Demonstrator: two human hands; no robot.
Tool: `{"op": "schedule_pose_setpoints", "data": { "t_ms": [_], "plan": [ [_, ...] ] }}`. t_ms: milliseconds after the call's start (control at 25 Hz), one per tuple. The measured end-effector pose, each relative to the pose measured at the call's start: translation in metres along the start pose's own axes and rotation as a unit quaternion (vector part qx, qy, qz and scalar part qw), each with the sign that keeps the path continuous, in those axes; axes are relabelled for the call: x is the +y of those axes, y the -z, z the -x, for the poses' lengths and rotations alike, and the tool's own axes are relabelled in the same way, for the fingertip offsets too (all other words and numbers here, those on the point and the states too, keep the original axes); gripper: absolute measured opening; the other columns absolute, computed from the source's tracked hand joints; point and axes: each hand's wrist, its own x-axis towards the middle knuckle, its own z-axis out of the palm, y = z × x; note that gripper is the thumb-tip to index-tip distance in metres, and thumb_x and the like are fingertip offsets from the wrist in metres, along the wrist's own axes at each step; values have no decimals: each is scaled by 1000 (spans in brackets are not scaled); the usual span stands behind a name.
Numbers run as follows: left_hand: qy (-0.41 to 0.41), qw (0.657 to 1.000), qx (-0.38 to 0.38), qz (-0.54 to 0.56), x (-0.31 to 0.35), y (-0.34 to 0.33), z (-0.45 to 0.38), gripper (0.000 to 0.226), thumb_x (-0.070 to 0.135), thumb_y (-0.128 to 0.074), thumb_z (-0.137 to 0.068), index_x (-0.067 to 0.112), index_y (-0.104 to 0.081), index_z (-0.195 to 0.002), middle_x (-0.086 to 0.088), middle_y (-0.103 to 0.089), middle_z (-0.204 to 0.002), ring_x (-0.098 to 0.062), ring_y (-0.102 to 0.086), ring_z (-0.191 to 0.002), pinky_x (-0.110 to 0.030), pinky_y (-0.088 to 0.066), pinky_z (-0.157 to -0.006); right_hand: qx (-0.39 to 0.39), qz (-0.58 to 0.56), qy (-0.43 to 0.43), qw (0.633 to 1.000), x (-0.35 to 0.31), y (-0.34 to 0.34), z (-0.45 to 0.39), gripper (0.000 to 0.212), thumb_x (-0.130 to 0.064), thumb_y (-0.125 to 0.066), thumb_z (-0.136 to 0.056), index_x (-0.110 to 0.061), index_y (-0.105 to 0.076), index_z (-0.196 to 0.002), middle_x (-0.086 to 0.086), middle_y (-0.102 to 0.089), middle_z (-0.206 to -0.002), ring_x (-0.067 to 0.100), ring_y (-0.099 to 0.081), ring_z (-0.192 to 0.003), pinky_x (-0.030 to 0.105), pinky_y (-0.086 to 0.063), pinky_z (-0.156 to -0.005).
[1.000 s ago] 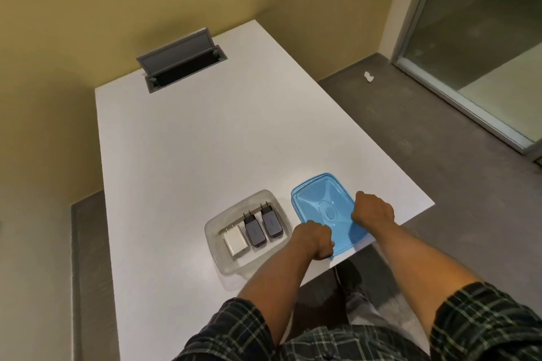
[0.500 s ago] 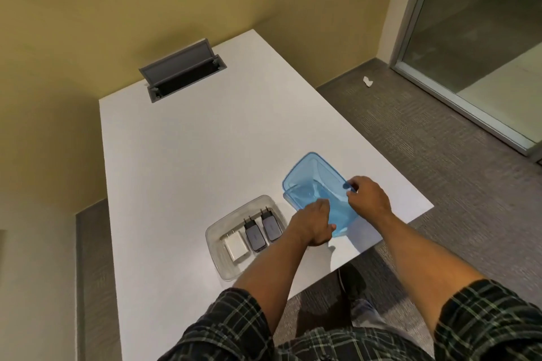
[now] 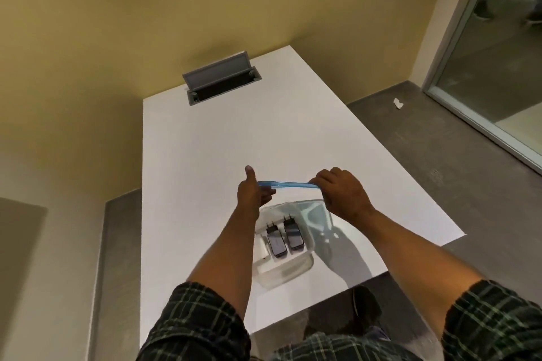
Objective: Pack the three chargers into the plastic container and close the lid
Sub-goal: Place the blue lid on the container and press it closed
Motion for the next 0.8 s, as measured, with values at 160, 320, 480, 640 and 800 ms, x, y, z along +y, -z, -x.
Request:
{"op": "schedule_pose_setpoints", "data": {
  "t_ms": [160,320,480,640,800],
  "plan": [
    [39,997,46,52,-1,62,-2,14,0,-52,-96,-7,-60,-106,-23,-65,-90,-26,-64,-59,-27,-55,-42,6,-61,74,995,-25,-17,-9,39,-12,-75,-78,-21,-69,-115,4,-67,-112,27,-63,-91,35,-51,-69],
    [20,1000,16,15,-16,113,13,35,-7,-46,-96,7,-58,-126,-16,-69,-89,-20,-69,-53,-26,-53,-49,-146,-403,-205,880,-36,-27,-2,85,-29,-81,-72,-40,-40,-145,-5,-46,-145,10,-50,-126,28,-44,-102],
    [16,999,-2,-51,-39,147,30,43,-7,-48,-95,13,-57,-132,-18,-71,-91,-25,-71,-61,-30,-57,-59,-161,-606,-379,680,-43,-28,-9,65,-5,-62,-75,-12,-51,-139,16,-67,-113,26,-64,-80,33,-53,-69],
    [-1,973,-30,-228,-64,151,41,49,8,-60,-93,15,-51,-141,-12,-69,-91,-22,-71,-67,-32,-61,-59,-237,-497,-361,753,-45,-30,-6,52,-7,-78,-82,-7,-61,-131,7,-70,-94,18,-66,-69,30,-54,-62],
    [-43,926,-50,-372,-75,142,50,58,24,-66,-90,22,-47,-145,-4,-69,-79,-20,-68,-60,-22,-55,-50,-257,-405,-352,804,-44,-36,-1,58,-24,-85,-77,-14,-63,-129,6,-72,-95,16,-67,-72,24,-48,-66]
  ]
}}
